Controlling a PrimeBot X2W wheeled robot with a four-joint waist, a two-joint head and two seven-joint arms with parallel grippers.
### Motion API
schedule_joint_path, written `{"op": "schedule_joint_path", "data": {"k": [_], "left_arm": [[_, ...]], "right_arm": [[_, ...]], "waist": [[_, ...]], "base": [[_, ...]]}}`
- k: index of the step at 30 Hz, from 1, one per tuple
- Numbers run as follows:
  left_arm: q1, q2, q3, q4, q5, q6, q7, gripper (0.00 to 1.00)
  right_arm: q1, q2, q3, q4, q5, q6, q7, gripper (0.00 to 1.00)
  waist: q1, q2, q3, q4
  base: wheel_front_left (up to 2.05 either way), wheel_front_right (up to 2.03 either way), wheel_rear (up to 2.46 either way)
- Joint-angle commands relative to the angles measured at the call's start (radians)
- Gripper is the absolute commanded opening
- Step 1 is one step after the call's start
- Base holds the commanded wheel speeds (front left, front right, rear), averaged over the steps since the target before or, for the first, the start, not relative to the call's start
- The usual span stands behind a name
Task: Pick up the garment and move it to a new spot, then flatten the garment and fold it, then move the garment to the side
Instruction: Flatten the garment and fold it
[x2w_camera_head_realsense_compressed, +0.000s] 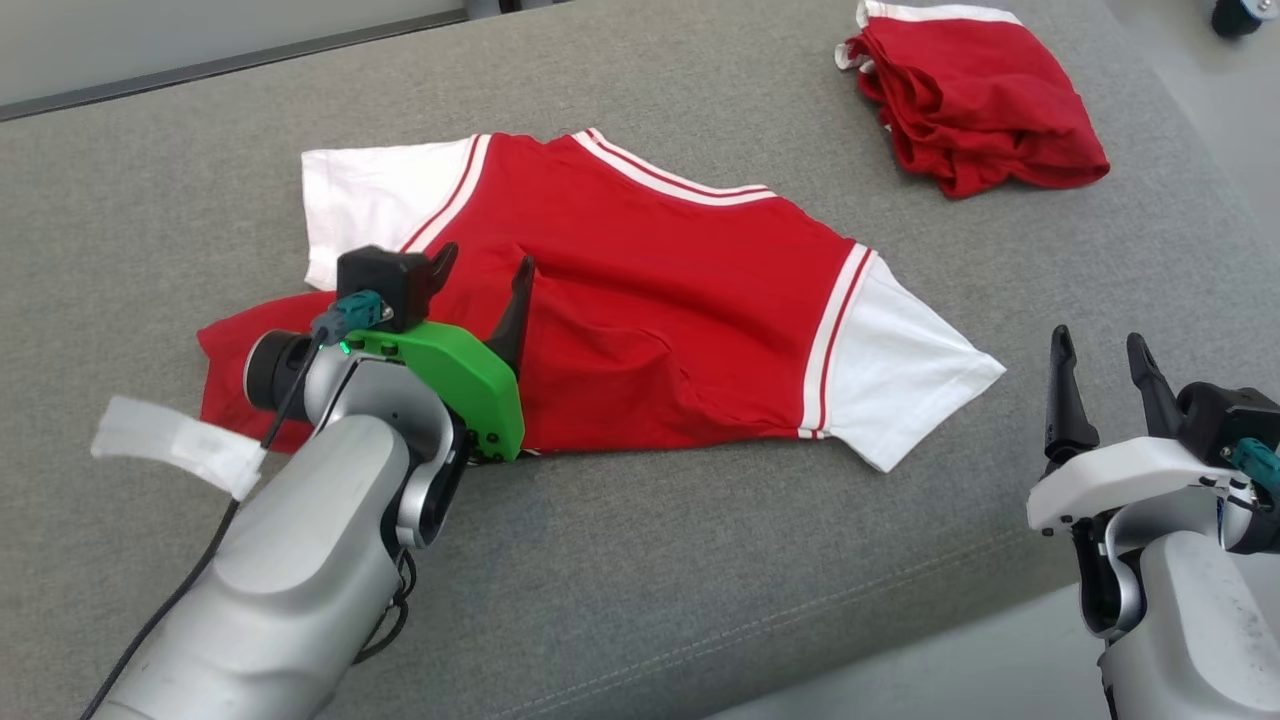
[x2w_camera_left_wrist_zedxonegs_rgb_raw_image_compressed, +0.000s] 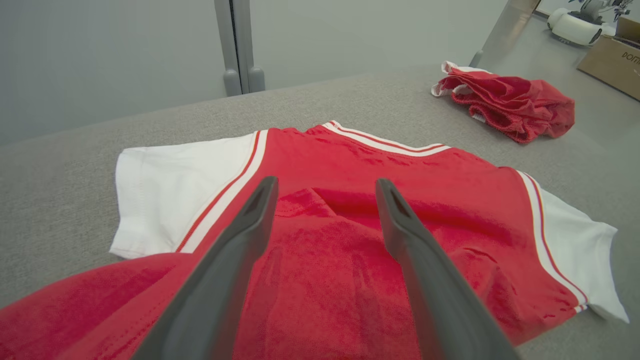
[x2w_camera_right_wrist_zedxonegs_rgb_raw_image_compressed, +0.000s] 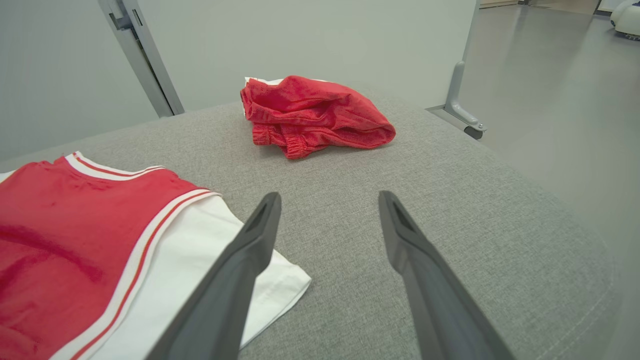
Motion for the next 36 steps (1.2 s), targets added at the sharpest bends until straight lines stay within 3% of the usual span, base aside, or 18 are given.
{"op": "schedule_joint_path", "data": {"k": [1,13,20,30,36], "left_arm": [[-0.035,-0.003,-0.004,0.031,0.008,-0.008,0.015,1.0],[-0.194,-0.085,-0.053,0.289,0.03,-0.012,0.12,1.0],[-0.216,-0.093,-0.064,0.365,0.064,0.039,0.085,1.0],[-0.197,-0.119,-0.094,0.428,0.065,0.03,0.107,1.0],[-0.188,-0.127,-0.094,0.455,0.054,0.036,0.1,0.9]], "right_arm": [[0.011,0.004,0.008,-0.012,0.008,-0.001,0.004,1.0],[0.018,0.02,0.037,-0.034,0.028,-0.001,0.003,1.0],[0.008,0.024,0.041,-0.024,0.027,-0.001,-0.003,1.0],[0.005,0.026,0.052,-0.009,0.025,-0.001,-0.007,1.0],[-0.006,0.027,0.072,-0.001,0.026,-0.001,-0.007,1.0]], "waist": [[0.0,-0.0001,0.039,-0.041],[0.0,-0.0001,0.087,-0.096],[0.0,-0.0001,0.088,-0.096],[0.0,-0.0001,0.082,-0.088],[0.0,-0.0001,0.081,-0.102]], "base": [[0.0,0.0,0.0],[0.0,0.0,0.0],[0.0,0.0,0.0],[0.0,0.0,0.0],[0.0,0.0,0.0]]}}
